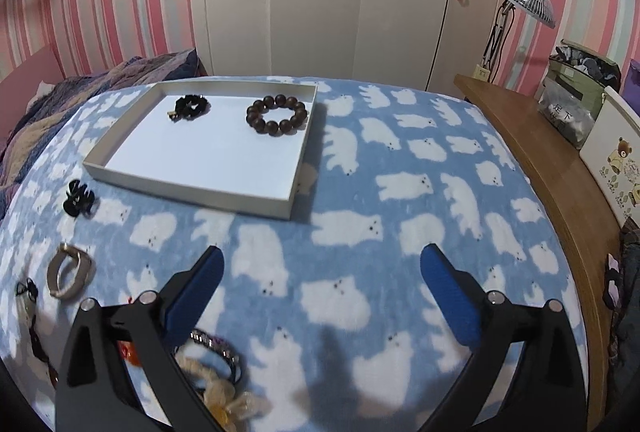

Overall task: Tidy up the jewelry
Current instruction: 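Withdraw both open tools from the tray back over the blanket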

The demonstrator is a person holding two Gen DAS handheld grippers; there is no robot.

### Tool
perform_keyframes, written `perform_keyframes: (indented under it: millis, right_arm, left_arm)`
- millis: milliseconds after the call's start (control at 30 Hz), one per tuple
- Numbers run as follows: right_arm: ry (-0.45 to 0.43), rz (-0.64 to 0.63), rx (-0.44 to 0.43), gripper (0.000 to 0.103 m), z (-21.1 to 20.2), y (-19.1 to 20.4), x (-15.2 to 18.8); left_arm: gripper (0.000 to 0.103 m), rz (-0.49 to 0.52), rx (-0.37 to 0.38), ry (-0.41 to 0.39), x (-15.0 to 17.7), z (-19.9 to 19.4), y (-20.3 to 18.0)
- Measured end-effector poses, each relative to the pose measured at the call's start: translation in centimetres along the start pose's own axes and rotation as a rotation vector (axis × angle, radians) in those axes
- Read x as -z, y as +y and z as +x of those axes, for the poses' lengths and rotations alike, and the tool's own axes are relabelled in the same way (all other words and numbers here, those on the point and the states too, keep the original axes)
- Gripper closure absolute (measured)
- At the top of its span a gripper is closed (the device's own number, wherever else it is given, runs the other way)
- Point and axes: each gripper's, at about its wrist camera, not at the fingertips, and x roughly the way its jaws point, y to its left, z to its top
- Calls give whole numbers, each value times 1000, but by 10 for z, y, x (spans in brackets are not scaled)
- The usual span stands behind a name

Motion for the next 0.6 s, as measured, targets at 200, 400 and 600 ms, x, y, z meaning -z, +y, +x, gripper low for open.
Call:
perform_keyframes:
  millis: [200,400,600]
  right_arm:
    - [17,-6,22,4,-2,0,15]
    - [31,-27,23,4,-7,5,23]
    - [54,-36,5,4,-10,11,28]
  left_arm:
    - [3,-1,9,4,12,0,-4]
    - [3,48,-21,6,16,2,-17]
    - [3,64,-10,17,16,5,-24]
